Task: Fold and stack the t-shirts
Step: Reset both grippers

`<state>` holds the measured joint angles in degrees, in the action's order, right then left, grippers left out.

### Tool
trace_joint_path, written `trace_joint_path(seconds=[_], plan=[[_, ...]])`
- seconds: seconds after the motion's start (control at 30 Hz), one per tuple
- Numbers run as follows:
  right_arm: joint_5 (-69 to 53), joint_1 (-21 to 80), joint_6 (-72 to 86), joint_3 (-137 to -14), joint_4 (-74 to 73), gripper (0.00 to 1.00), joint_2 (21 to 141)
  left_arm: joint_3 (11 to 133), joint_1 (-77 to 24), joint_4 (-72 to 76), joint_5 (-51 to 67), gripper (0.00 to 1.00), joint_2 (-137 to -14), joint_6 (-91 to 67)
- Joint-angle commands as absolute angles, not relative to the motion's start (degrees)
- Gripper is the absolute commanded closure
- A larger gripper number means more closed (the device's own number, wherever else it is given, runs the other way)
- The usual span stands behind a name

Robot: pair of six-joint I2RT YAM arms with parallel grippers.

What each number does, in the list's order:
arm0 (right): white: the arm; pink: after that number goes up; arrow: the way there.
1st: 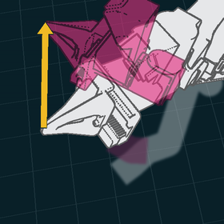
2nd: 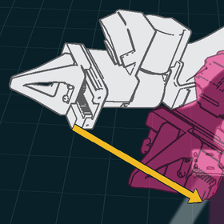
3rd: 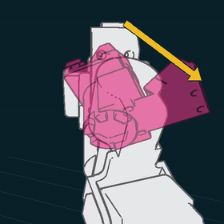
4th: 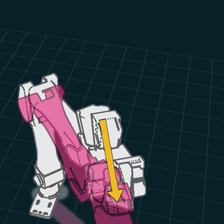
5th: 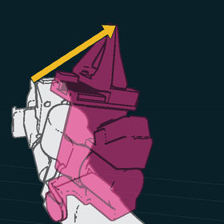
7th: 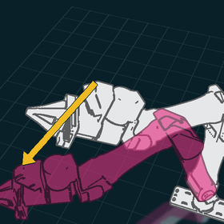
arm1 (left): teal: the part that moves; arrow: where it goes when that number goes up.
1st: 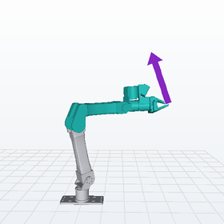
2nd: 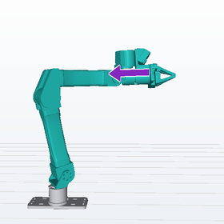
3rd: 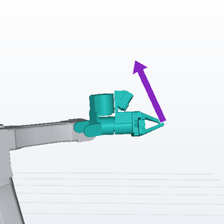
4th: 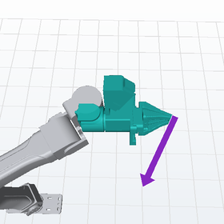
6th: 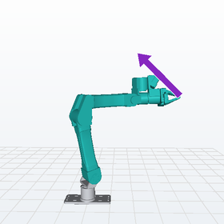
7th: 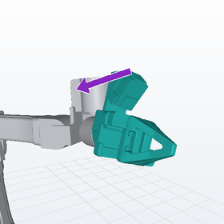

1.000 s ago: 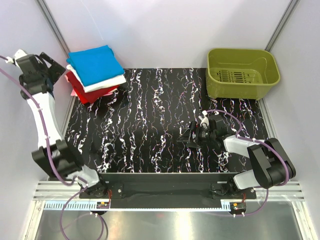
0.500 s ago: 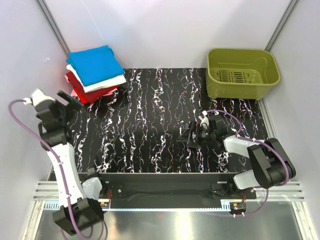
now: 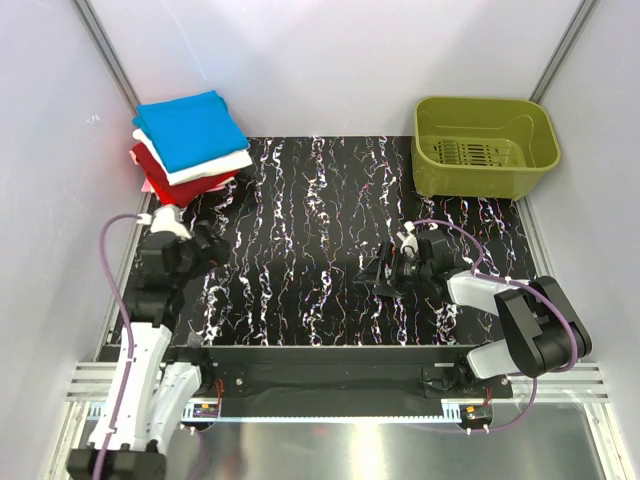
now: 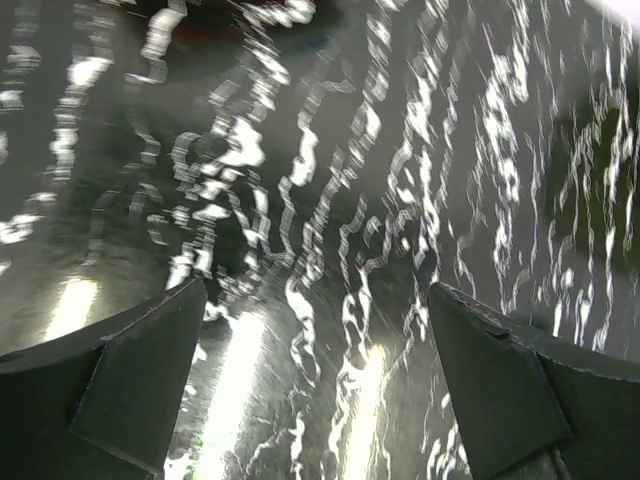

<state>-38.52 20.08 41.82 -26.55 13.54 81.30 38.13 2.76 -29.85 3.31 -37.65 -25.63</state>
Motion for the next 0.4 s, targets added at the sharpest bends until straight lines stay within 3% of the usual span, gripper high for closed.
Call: trace_joint_path(seconds=[0.0, 0.13, 0.37], plan=[[-39.02, 19.77, 40.78, -27.86, 12.31, 0.0, 80.68, 38.32, -5.35, -27.24, -2.63, 0.01, -38.23, -24.17], [-38.24, 19.69, 40.69, -27.86, 10.9, 0.0, 79.89, 38.32, -12.72, -28.65, -8.68, 0.01, -33.95, -23.91], [-37.97, 19.69, 40.87, -28.3, 10.37, 0.0, 79.98, 36.21, -16.0, -26.28, -11.77, 0.01, -28.66, -21.54]])
